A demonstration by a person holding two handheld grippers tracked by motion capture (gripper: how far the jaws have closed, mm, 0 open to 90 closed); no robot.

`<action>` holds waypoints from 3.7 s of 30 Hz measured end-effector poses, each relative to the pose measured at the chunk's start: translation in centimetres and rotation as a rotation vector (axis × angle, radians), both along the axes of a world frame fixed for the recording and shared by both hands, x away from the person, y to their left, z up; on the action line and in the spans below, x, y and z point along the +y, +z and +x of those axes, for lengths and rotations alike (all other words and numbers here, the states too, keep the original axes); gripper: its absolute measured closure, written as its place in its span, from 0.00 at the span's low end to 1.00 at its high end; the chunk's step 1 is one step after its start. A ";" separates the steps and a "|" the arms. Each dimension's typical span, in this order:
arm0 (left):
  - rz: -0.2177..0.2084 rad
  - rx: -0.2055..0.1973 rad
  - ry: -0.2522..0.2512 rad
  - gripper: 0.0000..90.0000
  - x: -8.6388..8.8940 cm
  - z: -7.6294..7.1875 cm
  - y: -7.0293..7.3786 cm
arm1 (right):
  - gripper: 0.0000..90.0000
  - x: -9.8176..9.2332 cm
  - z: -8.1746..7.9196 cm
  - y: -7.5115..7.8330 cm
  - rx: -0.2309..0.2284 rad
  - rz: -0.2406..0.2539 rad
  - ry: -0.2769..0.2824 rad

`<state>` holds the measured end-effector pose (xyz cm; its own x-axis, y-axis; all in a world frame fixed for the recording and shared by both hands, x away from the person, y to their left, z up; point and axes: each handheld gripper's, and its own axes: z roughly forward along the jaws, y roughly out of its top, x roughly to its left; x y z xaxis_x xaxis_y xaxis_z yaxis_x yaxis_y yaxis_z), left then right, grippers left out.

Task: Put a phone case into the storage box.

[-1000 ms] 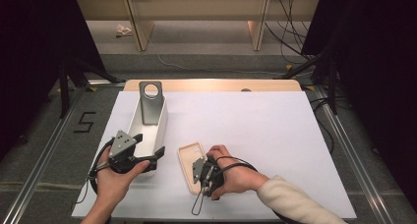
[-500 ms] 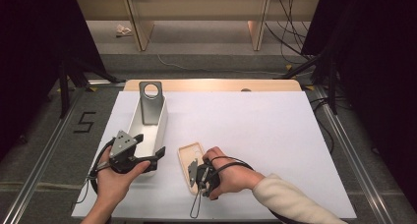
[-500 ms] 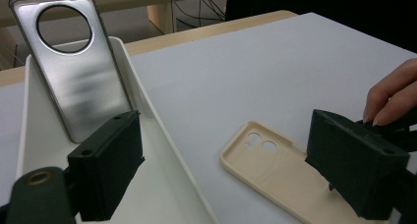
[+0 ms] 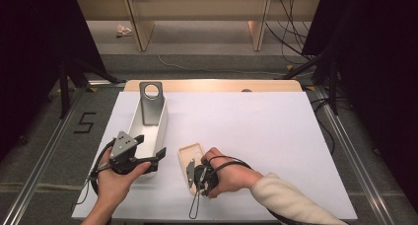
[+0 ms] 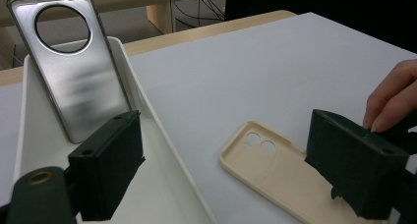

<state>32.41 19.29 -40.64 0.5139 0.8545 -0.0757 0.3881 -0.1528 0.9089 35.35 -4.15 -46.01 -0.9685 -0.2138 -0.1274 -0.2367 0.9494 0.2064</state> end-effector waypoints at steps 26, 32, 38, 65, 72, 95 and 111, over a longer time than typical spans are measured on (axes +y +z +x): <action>-0.001 0.000 -0.004 0.15 -0.1 0.0 0.0 | 0.77 0.5 -0.7 0.1 0.028 -0.053 0.061; -0.001 0.001 -0.006 0.15 -0.1 0.0 0.0 | 0.87 0.6 -1.2 0.2 0.002 -0.066 0.090; -0.001 0.002 -0.007 0.15 -0.1 0.0 0.0 | 0.96 0.7 -1.6 0.3 0.004 -0.078 0.100; -0.004 -0.002 -0.002 0.15 0.0 0.0 0.0 | 0.99 -1.2 -1.3 1.3 0.026 0.031 0.067; -0.004 -0.002 -0.003 0.15 0.0 0.0 0.0 | 0.99 -2.3 -0.9 2.4 0.007 0.074 0.039; -0.004 -0.002 -0.006 0.16 -0.2 0.0 0.0 | 0.99 -6.4 0.0 3.8 -0.036 0.158 -0.041; -0.002 -0.001 -0.009 0.16 -0.3 0.0 0.0 | 0.99 -8.5 0.2 4.2 -0.042 0.185 -0.082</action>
